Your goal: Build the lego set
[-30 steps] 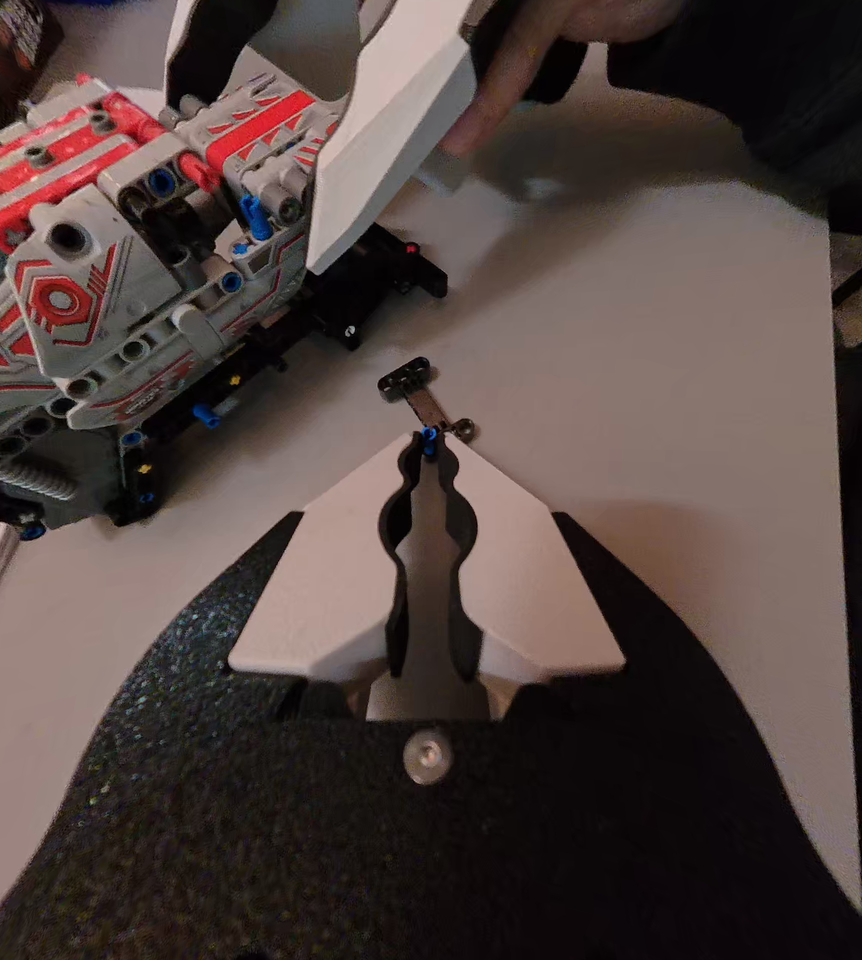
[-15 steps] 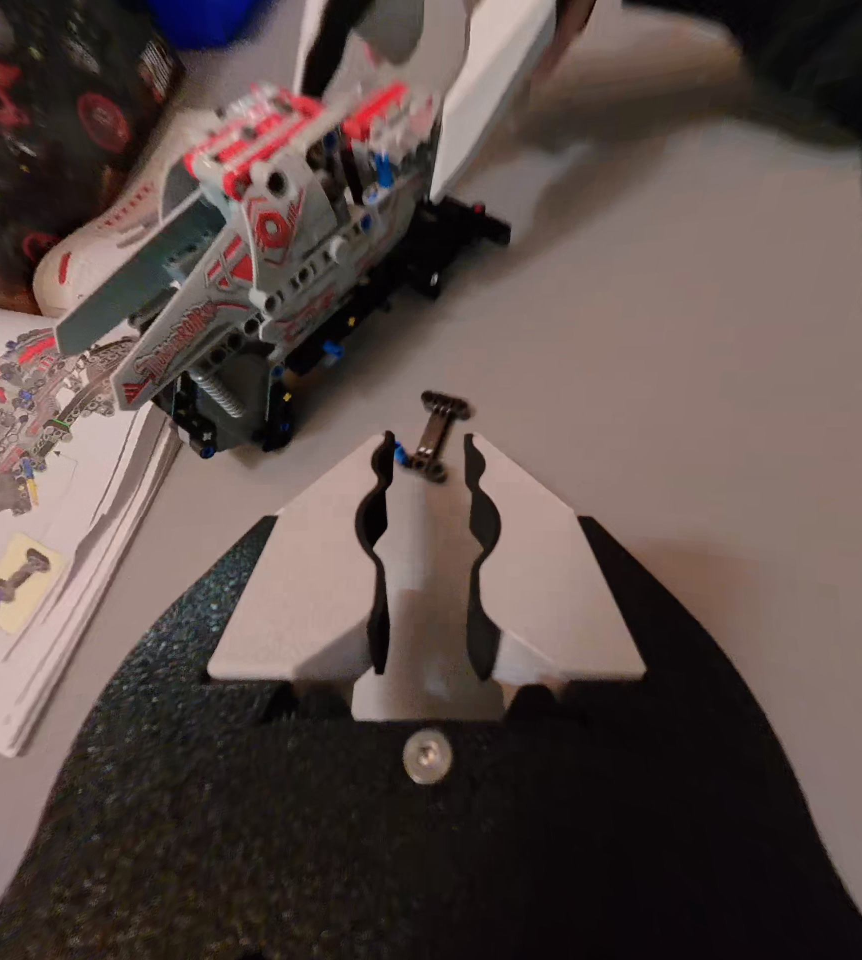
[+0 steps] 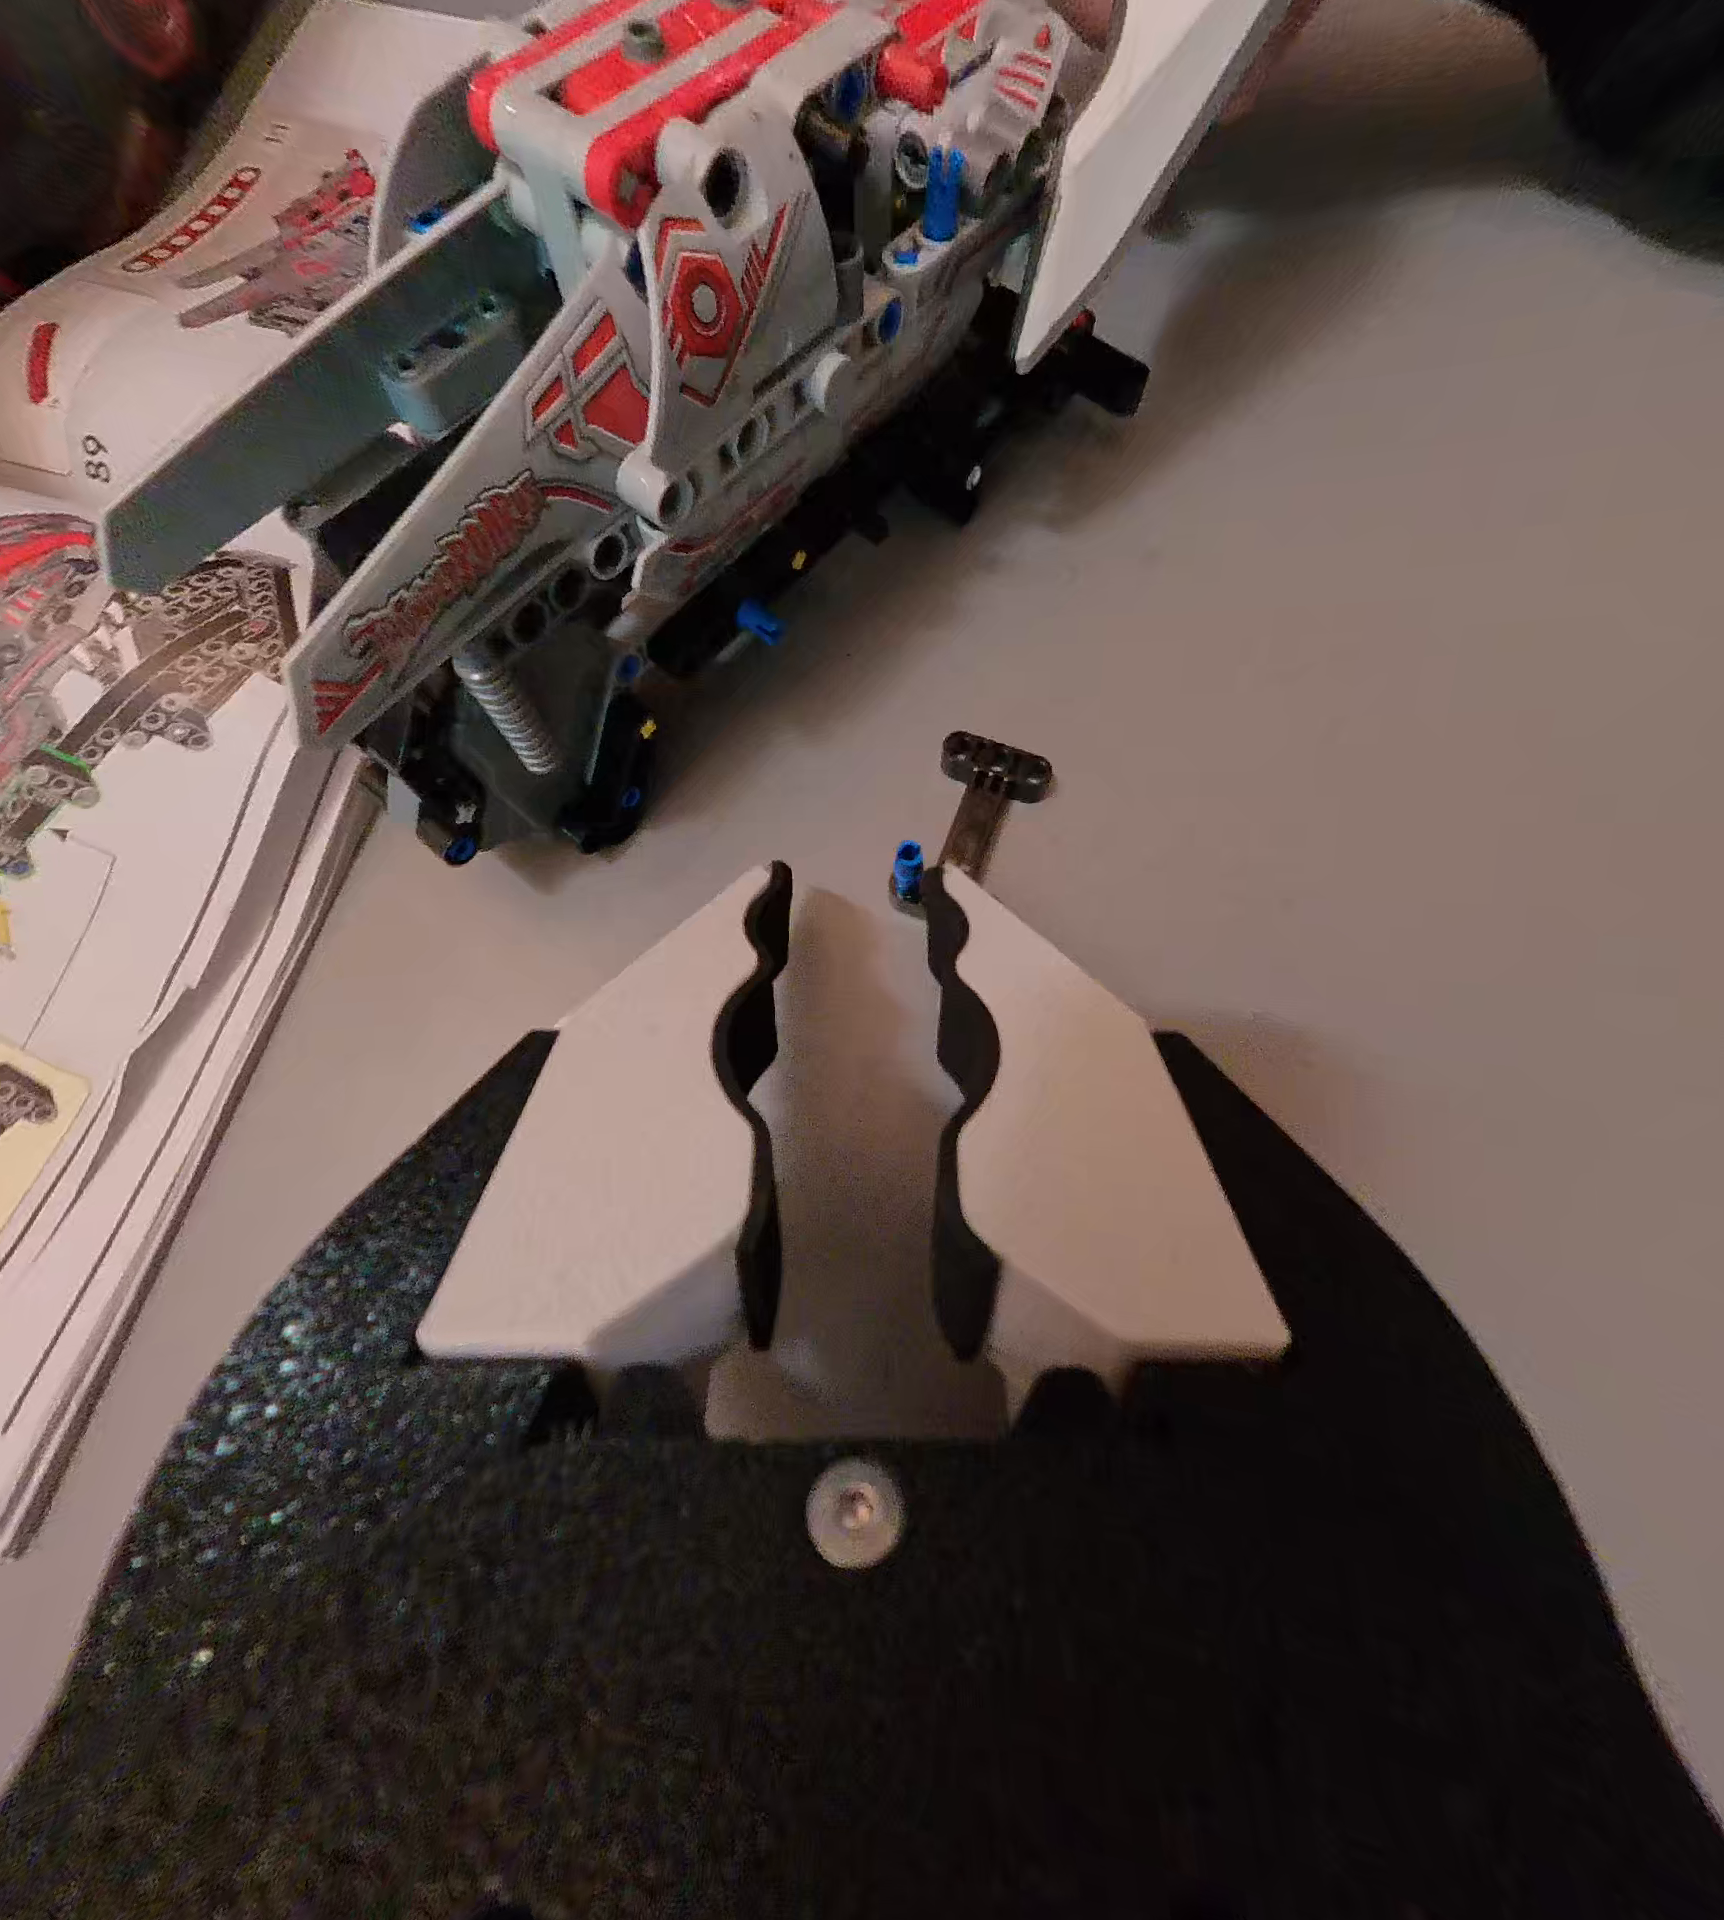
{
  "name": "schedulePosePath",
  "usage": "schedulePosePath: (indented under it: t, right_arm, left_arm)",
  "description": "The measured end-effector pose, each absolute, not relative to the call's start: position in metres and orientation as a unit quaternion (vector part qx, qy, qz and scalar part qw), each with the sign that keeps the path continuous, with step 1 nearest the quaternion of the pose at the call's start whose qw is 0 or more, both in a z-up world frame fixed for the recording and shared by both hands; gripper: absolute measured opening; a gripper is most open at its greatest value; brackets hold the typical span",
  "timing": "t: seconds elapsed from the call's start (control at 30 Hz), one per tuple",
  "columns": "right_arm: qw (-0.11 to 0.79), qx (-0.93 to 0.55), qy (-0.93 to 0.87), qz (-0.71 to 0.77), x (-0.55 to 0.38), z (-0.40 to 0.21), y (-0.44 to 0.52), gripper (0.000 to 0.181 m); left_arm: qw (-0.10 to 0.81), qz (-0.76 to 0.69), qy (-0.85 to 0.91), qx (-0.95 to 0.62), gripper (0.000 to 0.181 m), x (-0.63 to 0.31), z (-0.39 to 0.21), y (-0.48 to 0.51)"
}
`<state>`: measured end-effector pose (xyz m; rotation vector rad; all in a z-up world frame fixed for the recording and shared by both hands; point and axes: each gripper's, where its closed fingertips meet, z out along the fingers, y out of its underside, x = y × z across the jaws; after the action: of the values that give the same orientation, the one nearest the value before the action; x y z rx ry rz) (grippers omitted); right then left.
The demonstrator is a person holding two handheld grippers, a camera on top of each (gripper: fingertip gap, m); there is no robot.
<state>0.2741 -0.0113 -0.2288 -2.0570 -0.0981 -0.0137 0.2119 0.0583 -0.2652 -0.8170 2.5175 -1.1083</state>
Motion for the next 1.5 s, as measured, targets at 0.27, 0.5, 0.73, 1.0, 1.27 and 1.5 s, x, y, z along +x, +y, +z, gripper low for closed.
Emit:
schedulePosePath:
  t: [0.27, 0.5, 0.73, 1.0, 1.27, 1.5]
  right_arm:
    - [0.531, -0.843, -0.062, -0.061, 0.275, -0.221, -0.008, 0.069]
    - [0.541, -0.837, 0.06, 0.049, 0.286, -0.215, -0.006, 0.068]
    - [0.495, -0.776, 0.239, 0.31, 0.302, -0.222, -0.018, 0.069]
    - [0.479, -0.816, 0.193, 0.261, 0.318, -0.239, -0.026, 0.055]
    - [0.504, -0.844, 0.115, 0.14, 0.325, -0.233, -0.031, 0.042]
    - [0.502, -0.864, -0.002, 0.046, 0.315, -0.233, -0.026, 0.031]
  left_arm:
    - [0.127, -0.398, 0.873, -0.252, 0.004, 0.214, -0.271, 0.047]
    - [0.176, -0.399, 0.88, -0.189, 0.003, 0.213, -0.268, 0.044]
    - [0.17, -0.403, 0.882, -0.175, 0.003, 0.207, -0.268, 0.041]
    - [0.172, -0.401, 0.884, -0.17, 0.003, 0.206, -0.269, 0.04]
    - [0.18, -0.395, 0.885, -0.17, 0.004, 0.208, -0.27, 0.04]
    - [0.178, -0.406, 0.884, -0.151, 0.003, 0.202, -0.267, 0.035]
